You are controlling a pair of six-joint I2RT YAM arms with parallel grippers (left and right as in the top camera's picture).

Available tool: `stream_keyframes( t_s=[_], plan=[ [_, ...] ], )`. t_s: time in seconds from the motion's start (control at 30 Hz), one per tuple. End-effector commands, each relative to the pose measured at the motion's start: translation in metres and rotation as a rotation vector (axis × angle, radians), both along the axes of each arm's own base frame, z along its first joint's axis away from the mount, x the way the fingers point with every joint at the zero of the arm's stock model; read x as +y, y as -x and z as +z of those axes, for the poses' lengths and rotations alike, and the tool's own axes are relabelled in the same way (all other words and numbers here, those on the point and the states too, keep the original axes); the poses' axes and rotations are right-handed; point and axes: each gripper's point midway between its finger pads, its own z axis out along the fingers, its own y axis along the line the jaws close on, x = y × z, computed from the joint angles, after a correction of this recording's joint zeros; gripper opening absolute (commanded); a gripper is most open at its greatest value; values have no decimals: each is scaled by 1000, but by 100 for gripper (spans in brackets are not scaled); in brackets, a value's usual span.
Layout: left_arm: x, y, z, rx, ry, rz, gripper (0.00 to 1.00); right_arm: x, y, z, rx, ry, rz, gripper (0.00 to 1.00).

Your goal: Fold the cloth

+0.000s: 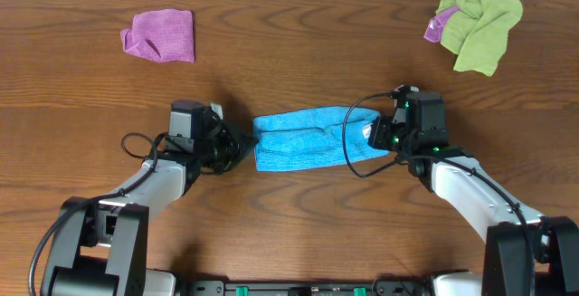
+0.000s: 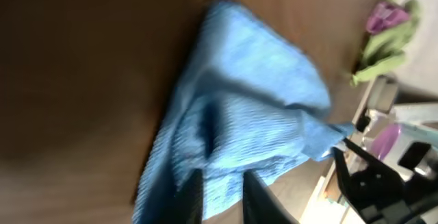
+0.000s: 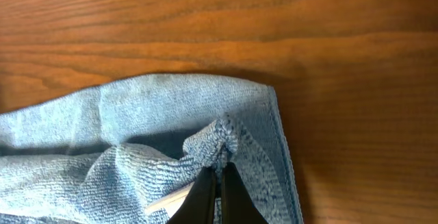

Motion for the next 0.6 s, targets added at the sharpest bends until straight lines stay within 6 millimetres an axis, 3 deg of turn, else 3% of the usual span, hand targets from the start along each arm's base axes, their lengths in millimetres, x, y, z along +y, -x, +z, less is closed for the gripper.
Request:
stream_keyframes(
  t_s=[0.0, 0.2, 0.57],
  plan=[
    [0, -3, 3, -30, -15, -19, 28, 3, -4, 4, -3, -5, -6, 1],
    [5, -6, -1, -26, -51, 16, 49, 3, -4, 3, -2, -5, -6, 1],
    [-9, -12, 1, -58, -74, 37, 51, 3, -4, 3, -1, -5, -5, 1]
  ],
)
